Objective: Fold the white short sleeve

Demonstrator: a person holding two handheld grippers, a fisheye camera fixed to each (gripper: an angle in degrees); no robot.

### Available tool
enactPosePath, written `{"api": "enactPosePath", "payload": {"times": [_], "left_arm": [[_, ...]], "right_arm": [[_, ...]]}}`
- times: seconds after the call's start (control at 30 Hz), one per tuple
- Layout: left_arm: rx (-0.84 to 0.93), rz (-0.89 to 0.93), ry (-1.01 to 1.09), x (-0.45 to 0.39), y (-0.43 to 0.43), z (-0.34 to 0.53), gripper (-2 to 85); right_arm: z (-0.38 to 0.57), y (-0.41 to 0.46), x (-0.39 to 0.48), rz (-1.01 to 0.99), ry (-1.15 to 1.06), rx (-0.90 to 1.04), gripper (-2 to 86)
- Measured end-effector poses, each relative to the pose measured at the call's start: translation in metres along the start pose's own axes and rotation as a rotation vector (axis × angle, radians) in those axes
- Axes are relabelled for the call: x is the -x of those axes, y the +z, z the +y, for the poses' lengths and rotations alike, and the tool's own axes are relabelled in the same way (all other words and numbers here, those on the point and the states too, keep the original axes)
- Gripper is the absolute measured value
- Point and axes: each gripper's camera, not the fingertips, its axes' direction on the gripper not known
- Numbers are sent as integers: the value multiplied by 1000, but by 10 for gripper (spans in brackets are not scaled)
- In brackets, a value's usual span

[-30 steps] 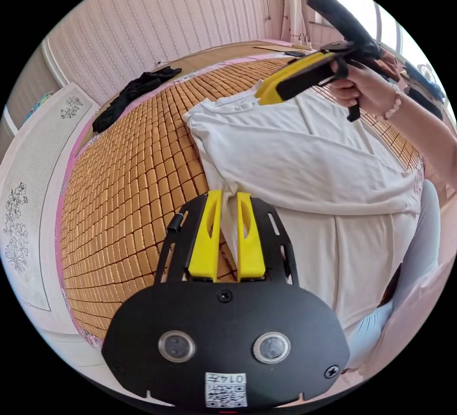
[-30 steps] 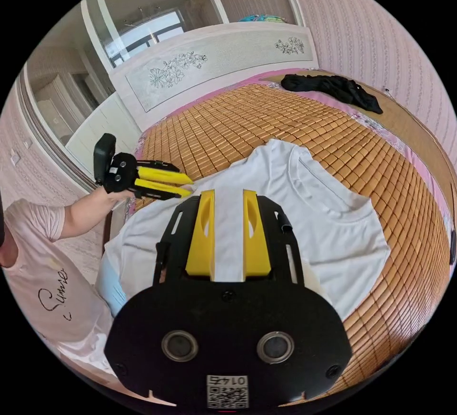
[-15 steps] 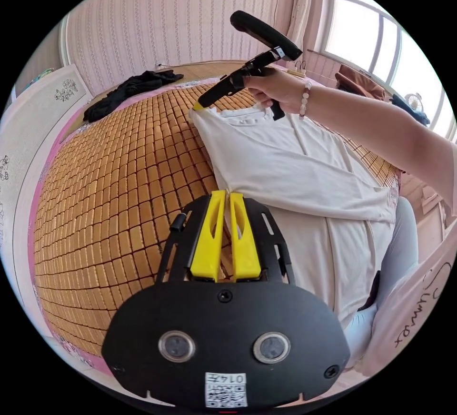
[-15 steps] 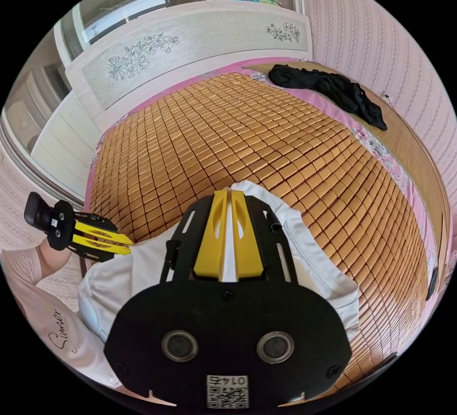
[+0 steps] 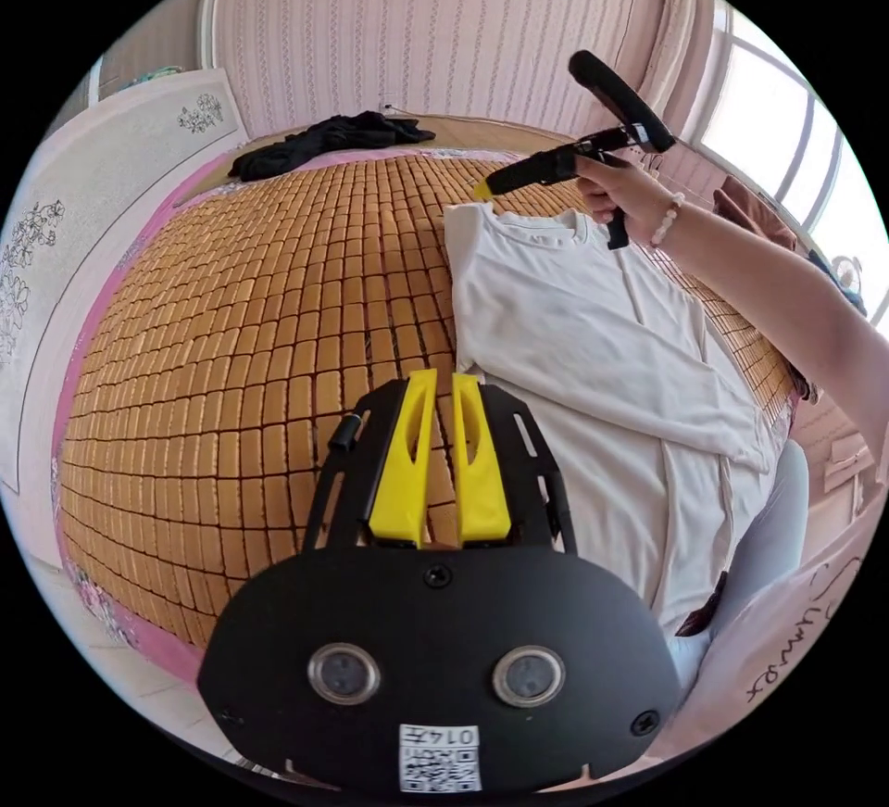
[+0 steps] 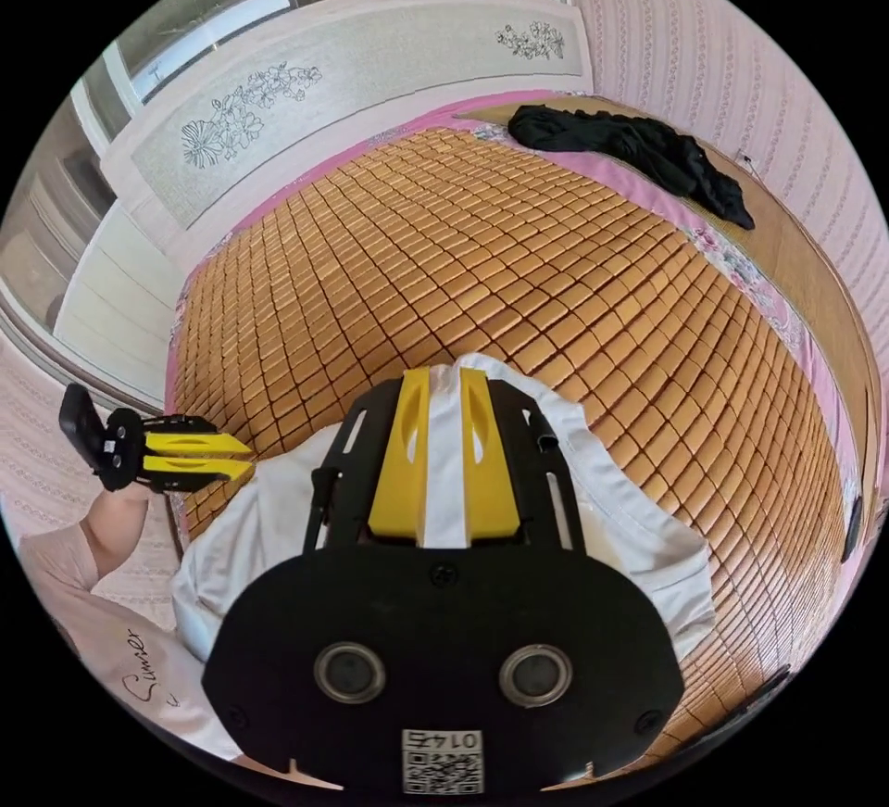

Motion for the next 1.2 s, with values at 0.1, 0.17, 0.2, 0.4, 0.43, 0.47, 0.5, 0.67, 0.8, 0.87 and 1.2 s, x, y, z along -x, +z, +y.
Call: {"api": "enactPosePath", "payload": {"times": [0.1,0.17,0.2,0.4,0.43,0.47,0.5,0.67,0.8,0.87,1.2], "left_arm": [[-61,-61,60,-20,-46,24,33],[-104,-92,94,-46,-77,52,28],[-117,-90,95,-53,-84,59,25],[-156,197,49,-126,-109,123,9],[-154,259,48,-146,-107,129,9],[-141,313,56,-167,-102,132,11],[-129,334,65,-179,-99,133,13],[-68,334,221,-281,-86,121,48],[-69,198,265,-300,-90,118,52],[-47,209,237,-293,-91,120,53],[-63,290,304,-327,-104,134,81]], "right_arm": [[92,-94,3,22,-24,-107,57],[164,-141,9,59,9,-131,53],[216,-168,12,70,57,-147,51],[432,-236,40,-23,379,-207,39],[452,-238,50,-30,406,-198,43],[458,-238,56,-30,411,-192,45],[464,-240,67,-18,408,-183,52],[457,-244,92,27,357,-175,60],[456,-237,86,93,379,-106,72],[457,-229,83,89,380,-51,65],[453,-283,89,-87,321,-169,-1]]}}
